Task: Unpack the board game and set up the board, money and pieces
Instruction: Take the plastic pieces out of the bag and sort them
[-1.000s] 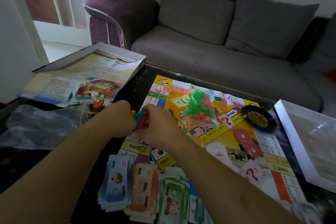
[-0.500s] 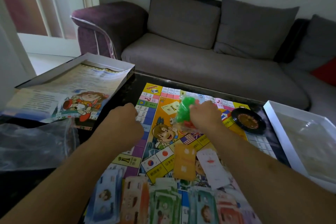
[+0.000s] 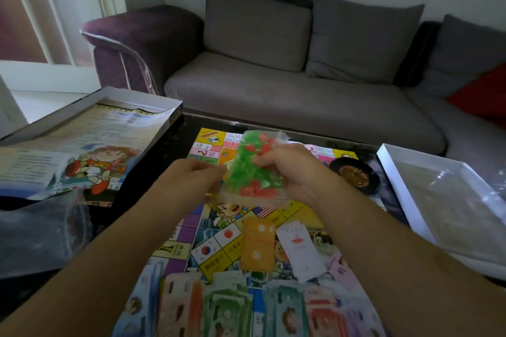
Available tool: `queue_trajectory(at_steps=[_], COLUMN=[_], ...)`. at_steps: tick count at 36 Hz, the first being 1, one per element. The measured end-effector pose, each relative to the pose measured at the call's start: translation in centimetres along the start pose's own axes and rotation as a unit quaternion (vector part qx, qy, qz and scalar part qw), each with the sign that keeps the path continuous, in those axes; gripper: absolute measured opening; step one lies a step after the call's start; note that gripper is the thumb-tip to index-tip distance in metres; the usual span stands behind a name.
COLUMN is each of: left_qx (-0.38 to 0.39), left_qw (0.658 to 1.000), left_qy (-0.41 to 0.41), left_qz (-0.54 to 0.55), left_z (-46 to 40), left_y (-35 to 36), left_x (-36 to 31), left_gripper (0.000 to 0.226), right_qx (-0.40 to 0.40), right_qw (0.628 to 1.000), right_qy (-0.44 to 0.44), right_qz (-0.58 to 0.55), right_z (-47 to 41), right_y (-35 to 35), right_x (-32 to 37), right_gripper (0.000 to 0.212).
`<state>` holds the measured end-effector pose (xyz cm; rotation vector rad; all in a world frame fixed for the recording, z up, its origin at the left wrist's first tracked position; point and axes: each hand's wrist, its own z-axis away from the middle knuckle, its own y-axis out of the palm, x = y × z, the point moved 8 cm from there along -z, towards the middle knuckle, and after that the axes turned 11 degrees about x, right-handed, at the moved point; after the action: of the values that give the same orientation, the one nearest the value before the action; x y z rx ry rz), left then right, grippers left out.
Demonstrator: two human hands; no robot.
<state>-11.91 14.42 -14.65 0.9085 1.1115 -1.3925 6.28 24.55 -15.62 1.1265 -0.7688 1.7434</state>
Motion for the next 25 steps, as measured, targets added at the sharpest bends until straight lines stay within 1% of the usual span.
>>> queue_trajectory(at_steps=[3,4,5,7,9,11,12,14,18,21,22,24,25], left_qx=[0.076,0.102,0.121,0.121,0.092,0.073,0.071,0.068,0.060,0.094,0.090,0.061,0.044], left_qw=[0.986,0.979,0.974,0.979,0.988,0.991,0.991,0.991,0.986,0.984,0.985,0.989,0.992], left_qy=[-0.063,-0.074,-0.077,-0.070,-0.066,-0.062,-0.060,-0.052,-0.049,-0.065,-0.067,-0.068,-0.064], left_qz=[0.132,0.162,0.174,0.147,0.108,0.093,0.097,0.106,0.145,0.137,0.130,0.113,0.102], left_z=[0.2,0.4,0.5,0.7,0.9,1.2,1.4,1.9,3.0,3.8,4.0,4.2,4.3], left_y=[1.9,2.5,3.3,4.2,5.0,5.7,6.3,7.8,10.0,11.3,11.1,9.8,8.8], left_x=[0.8,1.0,1.0,0.9,0.9,0.8,0.7,0.6,0.5,0.5,0.4,0.0,-0.2], left_gripper=[0.049,0.051,0.049,0.036,0.024,0.022,0.021,0.020,0.028,0.028,0.028,0.030,0.027], right_qx=[0.097,0.112,0.112,0.072,0.030,0.019,0.014,0.000,-0.031,-0.041,-0.047,-0.052,-0.052], right_qw=[0.995,0.993,0.993,0.995,0.993,0.992,0.992,0.992,0.993,0.995,0.995,0.994,0.994], right_qy=[-0.019,-0.017,-0.015,-0.014,0.000,0.003,-0.001,-0.016,-0.034,-0.054,-0.057,-0.067,-0.071], right_qz=[-0.002,0.009,0.024,0.074,0.117,0.128,0.126,0.127,0.112,0.080,0.072,0.065,0.069], right_z=[2.9,3.7,4.5,6.1,8.2,9.8,10.7,11.9,12.9,12.8,12.8,12.0,11.2], right_y=[2.1,2.7,2.6,1.8,0.6,0.1,-0.4,-1.5,-3.1,-3.9,-3.7,-3.1,-2.6], right_x=[-0.4,-0.9,-1.4,-2.0,-2.2,-2.6,-2.8,-3.4,-4.4,-4.6,-4.3,-3.7,-3.3], right_gripper=[0.031,0.033,0.036,0.047,0.055,0.056,0.054,0.045,0.012,0.009,0.009,0.014,0.017])
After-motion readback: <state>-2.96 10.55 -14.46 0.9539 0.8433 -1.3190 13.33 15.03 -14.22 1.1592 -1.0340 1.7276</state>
